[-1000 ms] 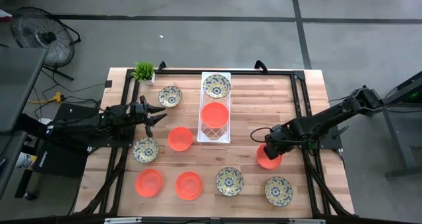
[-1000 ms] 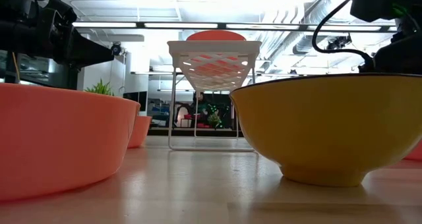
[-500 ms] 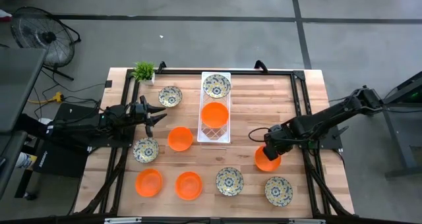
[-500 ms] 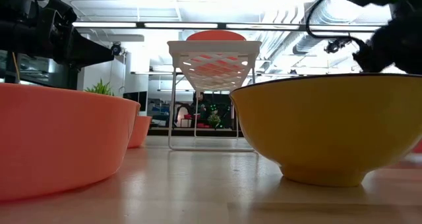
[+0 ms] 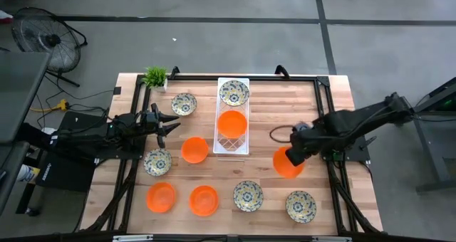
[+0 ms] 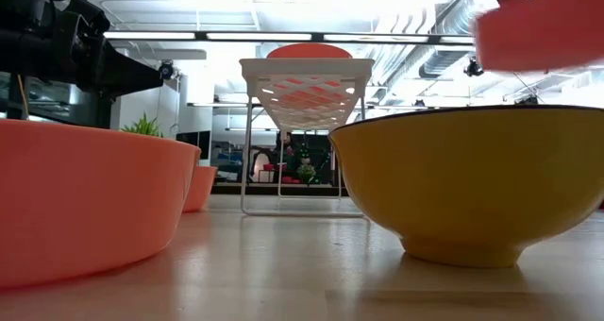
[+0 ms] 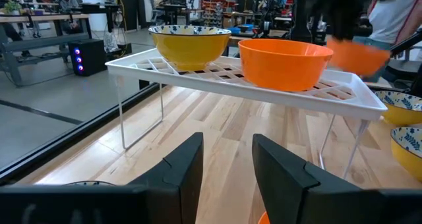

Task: Pick & Place Mini bowls
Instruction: Stack the orange bowl on top of the orange bowl on the shelf

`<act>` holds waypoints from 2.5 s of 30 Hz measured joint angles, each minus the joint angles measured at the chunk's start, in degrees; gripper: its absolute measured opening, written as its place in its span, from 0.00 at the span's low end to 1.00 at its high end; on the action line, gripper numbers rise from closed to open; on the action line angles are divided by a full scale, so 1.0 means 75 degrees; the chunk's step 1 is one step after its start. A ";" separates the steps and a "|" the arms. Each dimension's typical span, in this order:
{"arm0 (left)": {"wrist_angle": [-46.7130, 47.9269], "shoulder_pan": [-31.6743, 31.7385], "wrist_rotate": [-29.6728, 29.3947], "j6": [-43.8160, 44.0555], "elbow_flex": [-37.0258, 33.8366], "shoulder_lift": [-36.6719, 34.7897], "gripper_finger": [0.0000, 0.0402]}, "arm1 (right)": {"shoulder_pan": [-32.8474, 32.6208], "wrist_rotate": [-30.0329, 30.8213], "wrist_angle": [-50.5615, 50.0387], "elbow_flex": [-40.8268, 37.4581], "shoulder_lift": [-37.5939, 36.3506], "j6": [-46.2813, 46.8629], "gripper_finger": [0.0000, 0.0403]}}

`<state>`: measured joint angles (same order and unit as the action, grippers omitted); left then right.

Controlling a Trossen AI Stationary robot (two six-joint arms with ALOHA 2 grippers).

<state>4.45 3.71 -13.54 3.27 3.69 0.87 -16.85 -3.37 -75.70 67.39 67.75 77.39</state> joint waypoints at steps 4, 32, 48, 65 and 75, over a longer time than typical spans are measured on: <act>0.0000 0.0003 0.0000 0.0000 0.0001 0.0001 0.32 | 0.0264 0.0517 -0.0240 0.1087 0.0000 -0.0130 0.00; 0.0000 0.0002 0.0000 -0.0002 -0.0001 0.0001 0.32 | 0.3727 -0.0467 0.0075 0.6425 0.4268 -0.3981 0.00; 0.0000 0.0003 0.0000 0.0000 0.0001 0.0001 0.32 | 0.4218 -0.1207 0.0065 0.6410 0.4940 -0.3325 0.00; 0.0000 0.0001 -0.0006 -0.0001 -0.0001 0.0001 0.32 | 0.4125 -0.1199 -0.0389 0.6395 0.5338 -0.3170 0.00; 0.0000 0.0002 -0.0006 0.0000 0.0001 0.0001 0.32 | 0.4122 -0.1146 -0.0513 0.6392 0.5371 -0.3271 0.00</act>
<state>4.45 3.72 -13.58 3.27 3.70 0.89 14.06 -11.97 -79.55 115.33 108.03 52.86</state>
